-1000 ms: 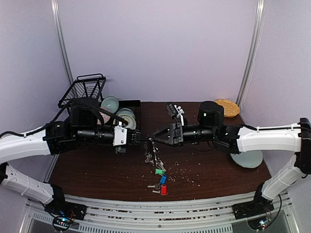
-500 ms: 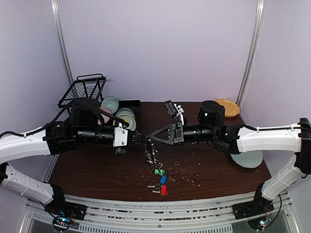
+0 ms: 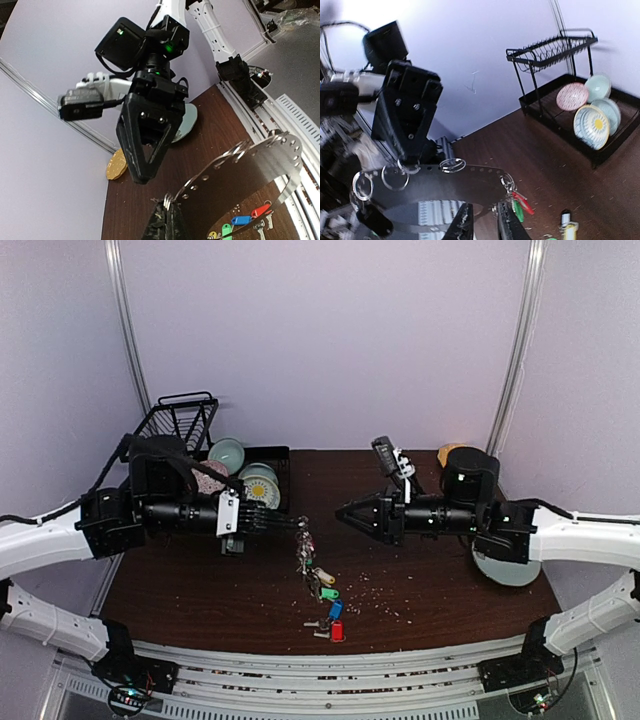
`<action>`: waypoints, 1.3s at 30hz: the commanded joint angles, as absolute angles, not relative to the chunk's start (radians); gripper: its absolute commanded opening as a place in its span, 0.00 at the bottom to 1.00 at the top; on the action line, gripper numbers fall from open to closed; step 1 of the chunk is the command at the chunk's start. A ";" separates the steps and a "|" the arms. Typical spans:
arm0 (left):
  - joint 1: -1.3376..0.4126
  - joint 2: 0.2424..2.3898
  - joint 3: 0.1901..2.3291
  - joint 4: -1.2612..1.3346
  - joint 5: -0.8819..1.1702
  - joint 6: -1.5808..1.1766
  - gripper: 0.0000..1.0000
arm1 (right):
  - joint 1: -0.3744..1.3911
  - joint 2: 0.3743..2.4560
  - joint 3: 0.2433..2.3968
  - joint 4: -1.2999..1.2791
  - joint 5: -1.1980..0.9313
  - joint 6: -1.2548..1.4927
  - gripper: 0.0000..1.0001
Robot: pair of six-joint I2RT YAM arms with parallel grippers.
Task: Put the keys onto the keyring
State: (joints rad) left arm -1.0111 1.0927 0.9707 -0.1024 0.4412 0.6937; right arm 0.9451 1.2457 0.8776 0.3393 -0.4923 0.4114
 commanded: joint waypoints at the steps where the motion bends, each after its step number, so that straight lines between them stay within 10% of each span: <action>1: -0.975 1.102 0.995 -0.010 0.642 0.616 0.00 | 1.007 1.146 0.780 0.374 -0.307 -0.092 0.23; 20: -0.968 1.296 1.180 -0.022 0.908 0.474 0.00 | 1.044 1.031 0.634 0.560 -0.439 -0.488 0.40; 39: -0.968 1.289 1.173 -0.040 0.915 0.476 0.00 | 1.149 1.088 0.800 0.346 -0.344 -0.725 0.37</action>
State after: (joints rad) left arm -0.9741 1.3083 1.1412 -0.0982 0.8791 0.4812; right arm 1.1442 1.0824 0.7486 0.3931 -0.3717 -0.6769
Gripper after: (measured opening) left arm 0.006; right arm 0.353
